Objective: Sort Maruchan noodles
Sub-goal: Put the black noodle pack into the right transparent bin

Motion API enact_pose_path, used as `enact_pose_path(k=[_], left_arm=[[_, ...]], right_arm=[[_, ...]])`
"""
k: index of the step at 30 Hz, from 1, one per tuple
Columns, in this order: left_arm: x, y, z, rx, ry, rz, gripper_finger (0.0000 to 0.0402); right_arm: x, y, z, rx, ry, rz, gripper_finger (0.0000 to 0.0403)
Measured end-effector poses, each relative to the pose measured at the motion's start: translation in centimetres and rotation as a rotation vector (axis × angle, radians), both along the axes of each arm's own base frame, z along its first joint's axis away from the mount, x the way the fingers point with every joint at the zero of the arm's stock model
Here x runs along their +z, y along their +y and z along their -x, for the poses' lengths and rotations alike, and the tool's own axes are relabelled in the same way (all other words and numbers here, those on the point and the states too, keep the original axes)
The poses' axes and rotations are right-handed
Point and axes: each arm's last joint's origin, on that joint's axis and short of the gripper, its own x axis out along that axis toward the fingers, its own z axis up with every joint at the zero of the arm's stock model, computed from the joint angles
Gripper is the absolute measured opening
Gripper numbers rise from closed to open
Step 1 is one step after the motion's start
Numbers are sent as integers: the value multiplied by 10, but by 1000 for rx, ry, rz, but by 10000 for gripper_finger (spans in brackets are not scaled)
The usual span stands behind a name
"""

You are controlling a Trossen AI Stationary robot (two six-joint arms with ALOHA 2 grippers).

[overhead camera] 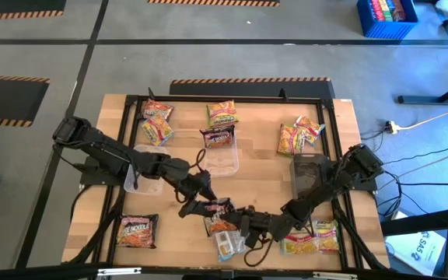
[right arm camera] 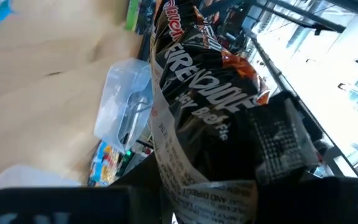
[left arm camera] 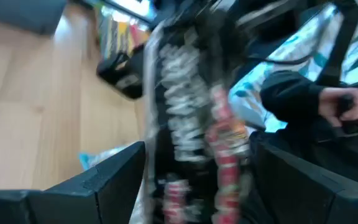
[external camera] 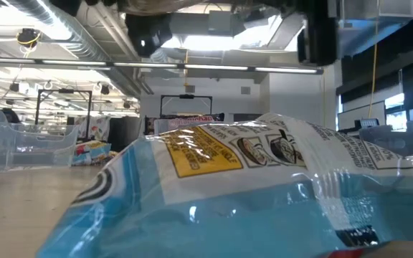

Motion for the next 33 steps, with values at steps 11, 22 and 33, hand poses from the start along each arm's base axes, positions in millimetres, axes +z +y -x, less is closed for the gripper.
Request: enact_pose_path(k=[11, 22, 33], left_arm=[[-6, -2, -3, -84, 13, 29, 261], [-6, 6, -4, -129, 33, 69, 157], [2, 19, -2, -147, 19, 92, 145]], right_arm=[[1, -4, -3, -19, -4, -23, 122], [2, -3, -3, -4, -13, -75, 171], [10, 22, 23, -179, -87, -183, 209]])
